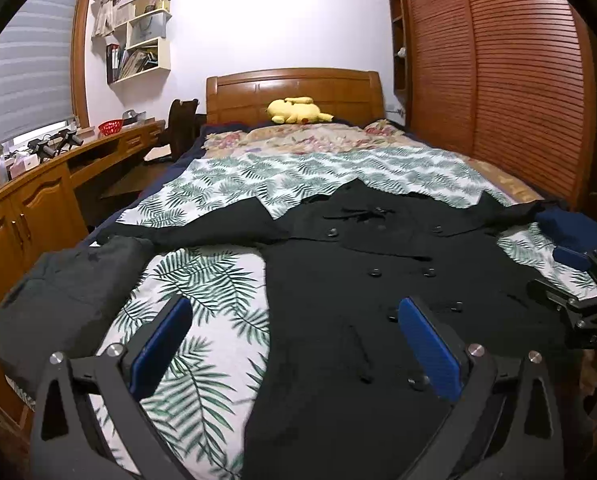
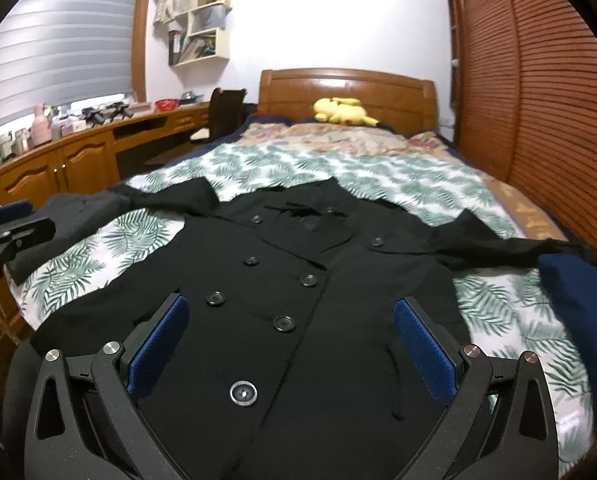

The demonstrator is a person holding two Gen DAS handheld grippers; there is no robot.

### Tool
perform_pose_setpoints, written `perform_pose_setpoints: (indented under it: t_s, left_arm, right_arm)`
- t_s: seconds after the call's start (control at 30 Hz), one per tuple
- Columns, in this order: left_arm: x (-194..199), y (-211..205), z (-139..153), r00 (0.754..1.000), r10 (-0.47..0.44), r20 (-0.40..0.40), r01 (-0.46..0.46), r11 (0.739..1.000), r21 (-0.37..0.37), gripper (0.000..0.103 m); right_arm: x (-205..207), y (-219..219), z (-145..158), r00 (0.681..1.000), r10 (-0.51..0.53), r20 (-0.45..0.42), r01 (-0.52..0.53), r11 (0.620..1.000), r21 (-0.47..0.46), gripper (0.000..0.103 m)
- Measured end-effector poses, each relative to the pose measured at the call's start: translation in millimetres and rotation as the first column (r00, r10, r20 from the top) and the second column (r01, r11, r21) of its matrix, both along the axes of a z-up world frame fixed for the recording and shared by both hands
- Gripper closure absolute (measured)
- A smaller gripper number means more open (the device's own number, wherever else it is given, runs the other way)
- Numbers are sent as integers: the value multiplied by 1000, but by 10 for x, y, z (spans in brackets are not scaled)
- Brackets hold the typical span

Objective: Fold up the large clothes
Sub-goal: 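Move the left tool to the coat sleeve cuff and grasp it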

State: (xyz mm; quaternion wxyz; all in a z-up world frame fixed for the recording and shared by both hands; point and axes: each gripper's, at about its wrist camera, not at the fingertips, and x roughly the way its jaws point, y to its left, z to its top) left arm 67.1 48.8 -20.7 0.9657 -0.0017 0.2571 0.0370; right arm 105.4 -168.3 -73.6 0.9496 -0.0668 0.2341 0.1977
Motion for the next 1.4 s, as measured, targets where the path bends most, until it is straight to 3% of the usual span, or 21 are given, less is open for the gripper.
perform_pose_setpoints:
  t_s: [0.7, 1.13, 1.4]
  left_arm:
    - [1039, 818, -13, 996, 66, -54, -64, 998, 27, 0]
    - [1832, 1531, -349, 982, 116, -149, -124, 991, -41, 0]
    - [2326, 1845, -630, 971, 137, -196, -155, 985, -79, 0]
  right_arm:
    - [985, 576, -126, 989, 140, -40, -141, 990, -2, 0]
    - [1761, 1088, -437, 974, 201, -101, -206, 978, -42, 0]
    - [2015, 1208, -691, 960, 249, -131, -255, 966, -37, 0]
